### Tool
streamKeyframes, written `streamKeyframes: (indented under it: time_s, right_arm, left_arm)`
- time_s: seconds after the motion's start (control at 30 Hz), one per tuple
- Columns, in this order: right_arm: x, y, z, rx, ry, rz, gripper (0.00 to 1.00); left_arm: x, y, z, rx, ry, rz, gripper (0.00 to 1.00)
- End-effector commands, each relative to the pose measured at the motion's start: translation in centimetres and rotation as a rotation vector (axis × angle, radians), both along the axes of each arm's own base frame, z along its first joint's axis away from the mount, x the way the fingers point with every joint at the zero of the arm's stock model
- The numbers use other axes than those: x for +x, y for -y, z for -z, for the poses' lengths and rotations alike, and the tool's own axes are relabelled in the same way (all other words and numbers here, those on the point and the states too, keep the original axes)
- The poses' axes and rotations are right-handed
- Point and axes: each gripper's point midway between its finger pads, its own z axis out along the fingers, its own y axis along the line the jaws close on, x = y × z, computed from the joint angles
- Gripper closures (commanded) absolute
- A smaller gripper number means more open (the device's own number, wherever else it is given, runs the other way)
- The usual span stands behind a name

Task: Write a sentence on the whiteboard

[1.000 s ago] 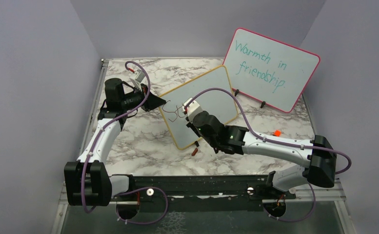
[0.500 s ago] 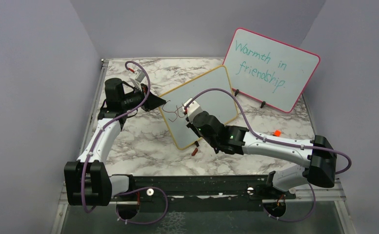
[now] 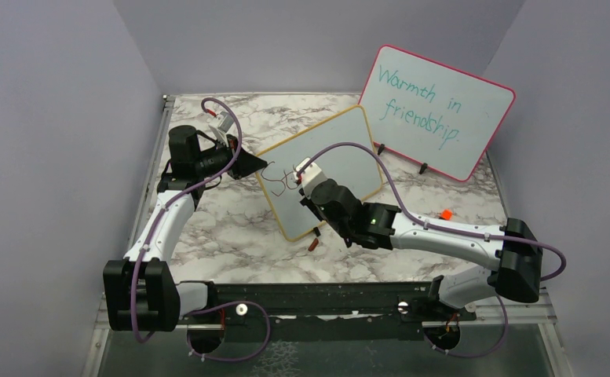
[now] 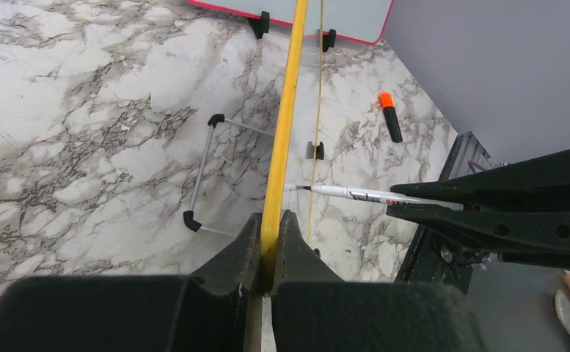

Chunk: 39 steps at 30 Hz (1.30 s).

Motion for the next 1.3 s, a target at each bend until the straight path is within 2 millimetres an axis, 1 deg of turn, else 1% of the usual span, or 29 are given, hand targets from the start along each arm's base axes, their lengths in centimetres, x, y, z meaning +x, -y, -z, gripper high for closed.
streamKeyframes:
  time_s: [0.0, 0.57, 0.83, 0.9, 1.27]
  right_arm:
    - [0.9, -0.1, -1.9, 0.055, 0.060, 0.027, 0.99]
    - [1.8, -0.7, -3.3, 0.072, 0.113, 0.034, 0.99]
    - [2.2, -0.8, -3.2, 0.064, 0.116, 0.036, 0.99]
    - [2.5, -1.0, -3.7, 0.086, 0.128, 0.041, 0.99]
    - [3.1, -0.6, -3.9, 0.091, 0.134, 0.064, 0.99]
  left_arm:
    - [1.0, -1.1, 3.3, 0.106, -0.028, -0.067, 1.00]
    - [1.0, -1.0, 3.3, 0.106, -0.024, -0.065, 1.00]
    - [1.0, -1.0, 3.3, 0.105, -0.025, -0.064, 1.00]
    - [1.0, -1.0, 3.3, 0.105, -0.025, -0.063, 1.00]
    - [1.0, -1.0, 3.3, 0.105, -0.026, -0.062, 1.00]
